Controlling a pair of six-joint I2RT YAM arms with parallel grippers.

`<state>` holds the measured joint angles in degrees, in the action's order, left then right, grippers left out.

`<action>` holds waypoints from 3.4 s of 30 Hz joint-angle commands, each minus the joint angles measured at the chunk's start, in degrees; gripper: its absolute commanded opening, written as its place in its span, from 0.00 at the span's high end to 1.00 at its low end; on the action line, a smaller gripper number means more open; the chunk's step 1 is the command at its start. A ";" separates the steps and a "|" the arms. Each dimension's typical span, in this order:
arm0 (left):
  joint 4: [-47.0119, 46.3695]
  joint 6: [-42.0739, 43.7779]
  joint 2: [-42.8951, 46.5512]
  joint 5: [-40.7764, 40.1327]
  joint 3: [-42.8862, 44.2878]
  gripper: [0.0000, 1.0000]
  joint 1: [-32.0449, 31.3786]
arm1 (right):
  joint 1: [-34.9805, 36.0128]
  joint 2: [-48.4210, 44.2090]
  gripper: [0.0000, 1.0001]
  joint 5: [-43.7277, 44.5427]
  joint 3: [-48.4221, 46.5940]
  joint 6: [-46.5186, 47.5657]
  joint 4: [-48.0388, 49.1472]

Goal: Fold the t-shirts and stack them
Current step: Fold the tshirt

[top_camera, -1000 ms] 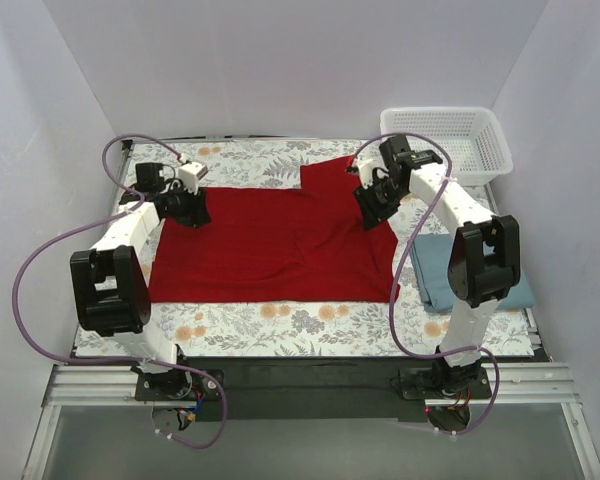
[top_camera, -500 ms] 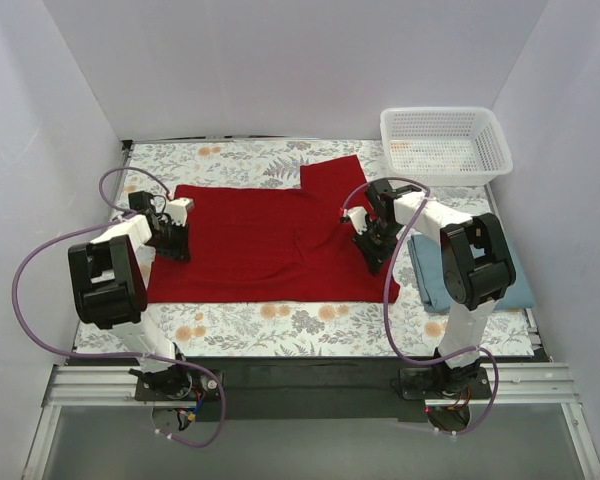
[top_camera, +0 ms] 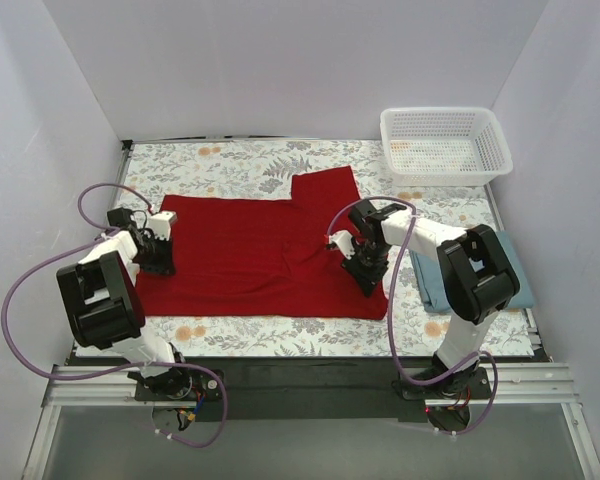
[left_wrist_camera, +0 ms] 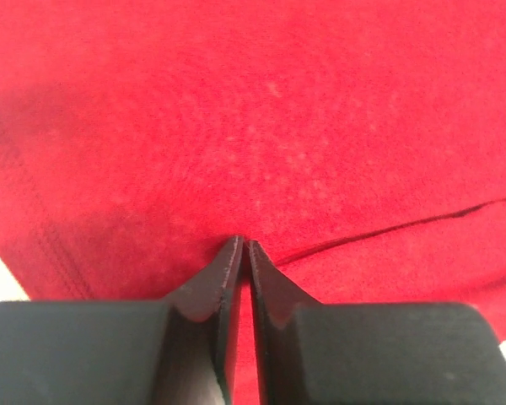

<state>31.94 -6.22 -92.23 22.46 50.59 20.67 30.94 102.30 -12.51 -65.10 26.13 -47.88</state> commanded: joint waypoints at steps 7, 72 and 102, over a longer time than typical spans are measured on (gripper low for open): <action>12.08 4.73 -2.24 12.23 21.17 0.64 0.60 | -8.43 1.82 0.45 -5.86 -27.55 0.07 -3.98; 3.03 12.36 -43.30 27.54 61.29 0.50 3.42 | -14.42 44.48 0.99 11.72 -65.94 -1.00 25.19; 9.80 25.03 -53.49 27.55 70.26 0.69 -1.50 | -13.98 41.14 0.99 11.37 -61.99 1.55 26.96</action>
<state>39.18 15.77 -144.18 51.90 119.15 19.70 16.97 146.04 -2.22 -127.57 27.00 -23.40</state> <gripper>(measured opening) 0.351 0.020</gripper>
